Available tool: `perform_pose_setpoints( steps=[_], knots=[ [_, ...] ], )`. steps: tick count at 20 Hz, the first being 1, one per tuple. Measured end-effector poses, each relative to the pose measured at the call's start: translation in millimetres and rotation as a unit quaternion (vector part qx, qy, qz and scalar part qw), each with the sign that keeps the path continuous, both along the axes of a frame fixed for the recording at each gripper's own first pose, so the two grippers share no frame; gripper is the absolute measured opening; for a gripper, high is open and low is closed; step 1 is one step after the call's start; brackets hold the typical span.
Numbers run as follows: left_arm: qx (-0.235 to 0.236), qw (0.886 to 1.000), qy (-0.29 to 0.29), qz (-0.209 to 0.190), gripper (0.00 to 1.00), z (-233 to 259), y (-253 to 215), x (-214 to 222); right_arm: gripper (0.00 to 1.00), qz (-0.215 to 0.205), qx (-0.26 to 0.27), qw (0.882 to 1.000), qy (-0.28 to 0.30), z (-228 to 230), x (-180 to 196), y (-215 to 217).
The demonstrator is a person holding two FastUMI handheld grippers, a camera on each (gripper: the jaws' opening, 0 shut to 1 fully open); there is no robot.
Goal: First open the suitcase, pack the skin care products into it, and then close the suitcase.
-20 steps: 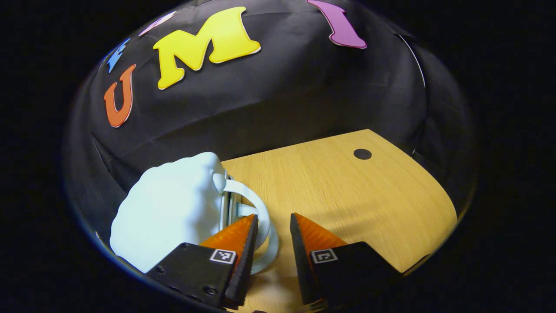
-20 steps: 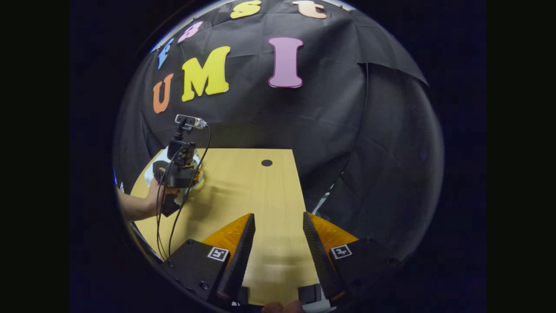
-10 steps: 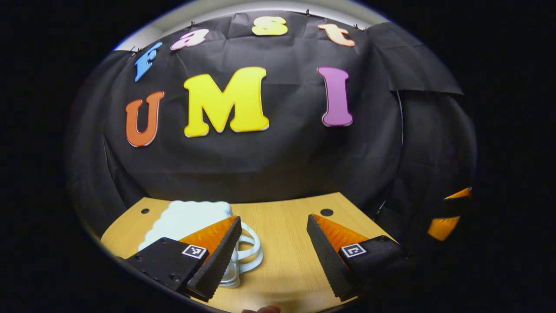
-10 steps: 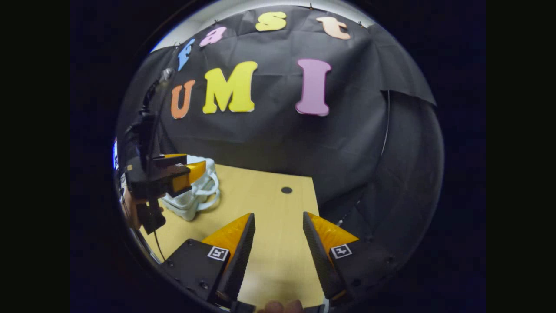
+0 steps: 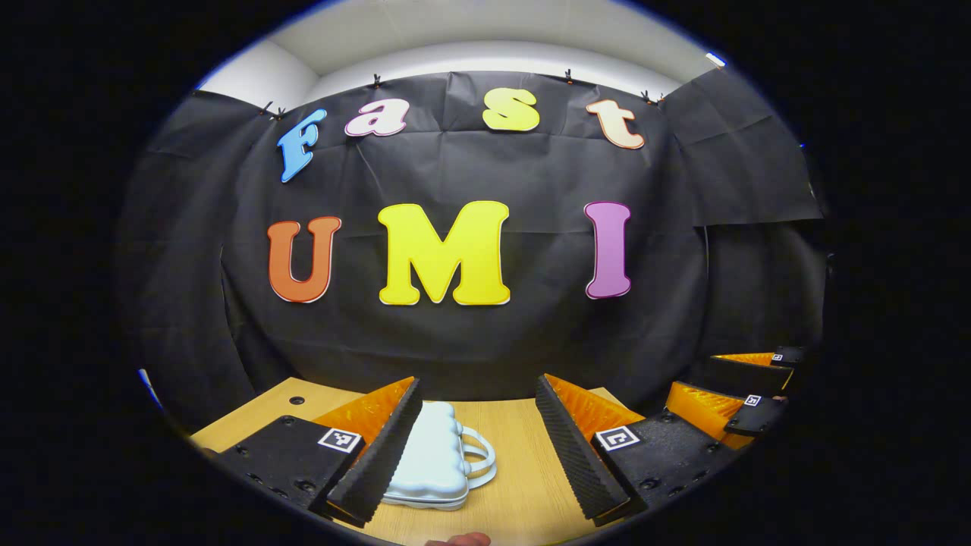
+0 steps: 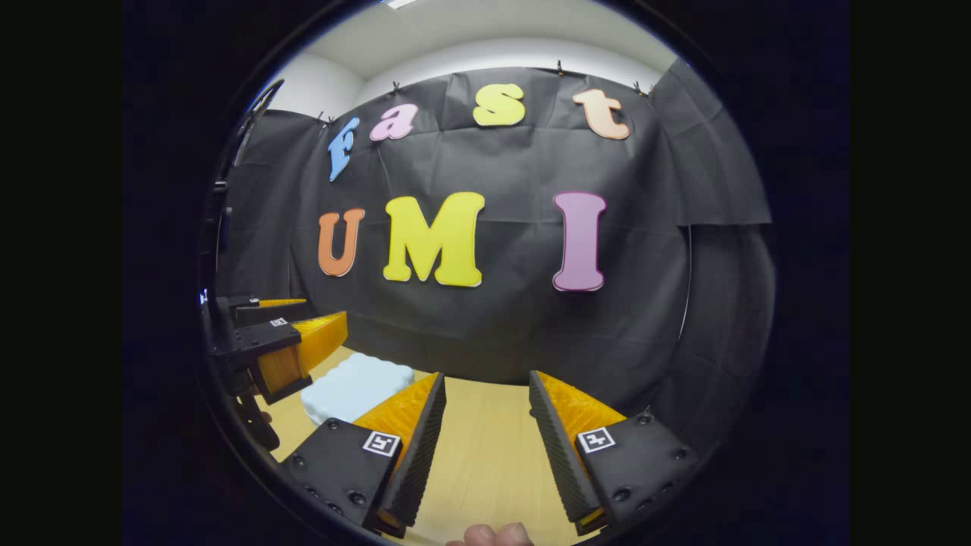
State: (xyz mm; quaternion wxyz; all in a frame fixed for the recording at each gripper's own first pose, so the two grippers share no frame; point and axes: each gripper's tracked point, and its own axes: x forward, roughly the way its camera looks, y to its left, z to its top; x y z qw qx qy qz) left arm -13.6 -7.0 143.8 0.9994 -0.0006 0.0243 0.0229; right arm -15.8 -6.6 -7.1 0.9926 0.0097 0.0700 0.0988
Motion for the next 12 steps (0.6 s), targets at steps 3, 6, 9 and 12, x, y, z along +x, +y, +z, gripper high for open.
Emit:
perform_pose_setpoints(
  steps=[3, 6, 9, 12],
  knots=[
    [-0.005, 1.000, -0.004, 0.017, 0.96, 1.5, 15.7, -10.0, 0.68, -0.021, 0.001, 0.999, -0.026, 13.8, -2.5, 4.4],
    [0.000, 1.000, -0.009, 0.016, 0.96, 4.0, 19.5, -13.6, 0.65, -0.028, 0.003, 0.999, -0.031, 18.2, -5.2, 7.7],
    [-0.003, 1.000, -0.014, 0.016, 0.96, 6.7, 22.8, -13.9, 0.68, -0.033, 0.005, 0.999, -0.023, 16.4, -5.1, 11.0],
    [-0.002, 1.000, -0.015, 0.015, 0.96, 7.4, 24.4, -13.1, 0.65, -0.033, 0.002, 0.999, -0.022, 16.5, -4.5, 13.4]
  ],
)
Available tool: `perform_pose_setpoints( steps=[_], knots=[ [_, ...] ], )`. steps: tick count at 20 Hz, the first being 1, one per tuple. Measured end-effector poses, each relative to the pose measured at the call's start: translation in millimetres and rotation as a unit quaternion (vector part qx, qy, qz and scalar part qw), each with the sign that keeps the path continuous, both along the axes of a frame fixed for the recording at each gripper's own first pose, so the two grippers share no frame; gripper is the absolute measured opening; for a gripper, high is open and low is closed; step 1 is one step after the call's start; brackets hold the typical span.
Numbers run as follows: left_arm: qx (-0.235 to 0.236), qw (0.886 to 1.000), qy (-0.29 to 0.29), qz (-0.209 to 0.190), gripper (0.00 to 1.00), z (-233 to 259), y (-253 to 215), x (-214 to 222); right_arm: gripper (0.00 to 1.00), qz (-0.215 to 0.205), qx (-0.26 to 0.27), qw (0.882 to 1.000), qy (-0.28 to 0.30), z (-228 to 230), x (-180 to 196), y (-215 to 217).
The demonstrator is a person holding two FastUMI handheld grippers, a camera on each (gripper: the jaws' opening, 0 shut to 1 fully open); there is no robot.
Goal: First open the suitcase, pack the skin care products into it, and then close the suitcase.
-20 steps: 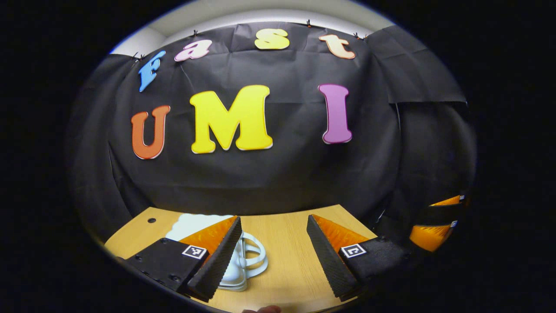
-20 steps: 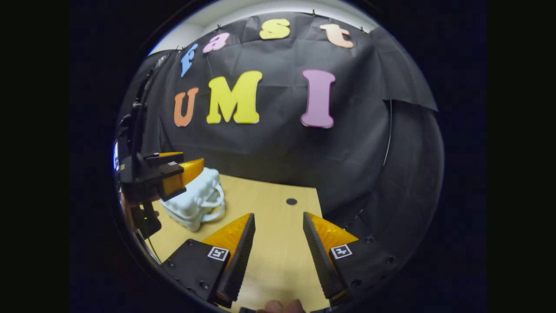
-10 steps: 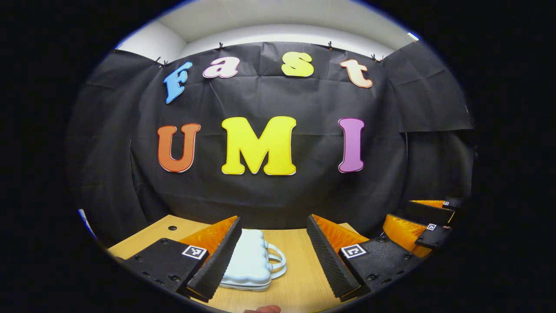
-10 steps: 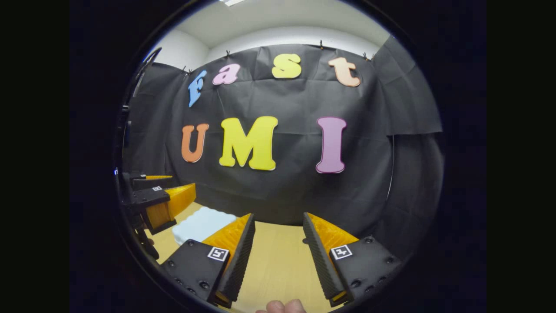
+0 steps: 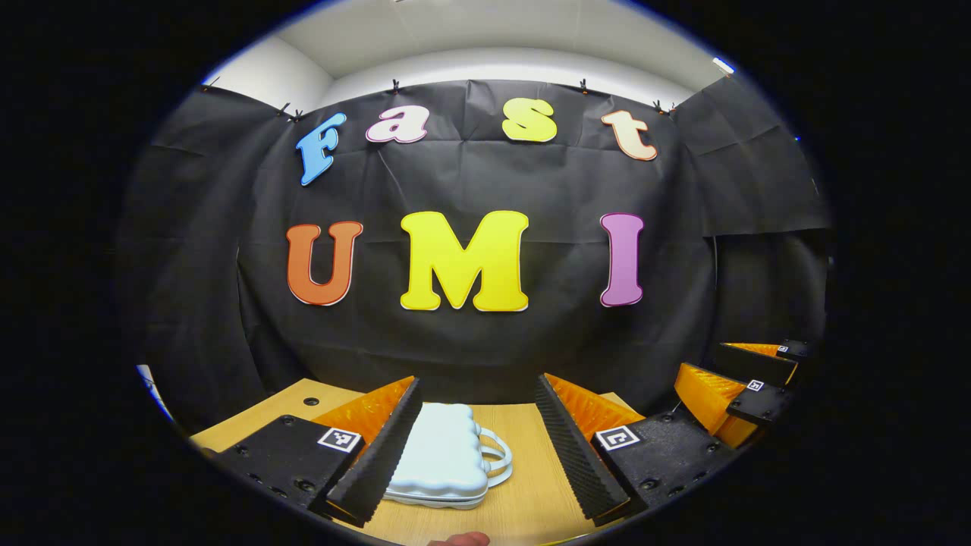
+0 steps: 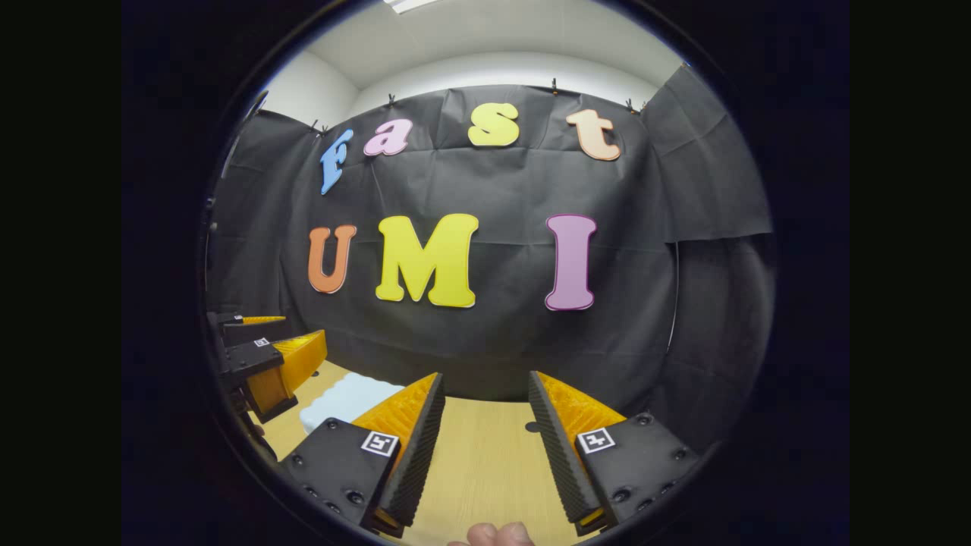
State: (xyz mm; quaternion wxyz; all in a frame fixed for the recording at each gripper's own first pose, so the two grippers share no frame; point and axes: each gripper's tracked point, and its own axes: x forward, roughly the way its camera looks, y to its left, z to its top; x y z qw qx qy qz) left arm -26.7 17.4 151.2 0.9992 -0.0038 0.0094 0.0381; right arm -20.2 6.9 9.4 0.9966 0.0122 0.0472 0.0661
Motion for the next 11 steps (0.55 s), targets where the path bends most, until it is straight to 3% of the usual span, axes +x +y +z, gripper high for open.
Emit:
perform_pose_setpoints(
  steps=[11],
  knots=[
    [0.004, 1.000, -0.003, 0.008, 0.96, 2.4, 7.8, -0.8, 0.68, 0.009, -0.003, 1.000, 0.002, -3.0, -2.0, 11.6]
  ],
)
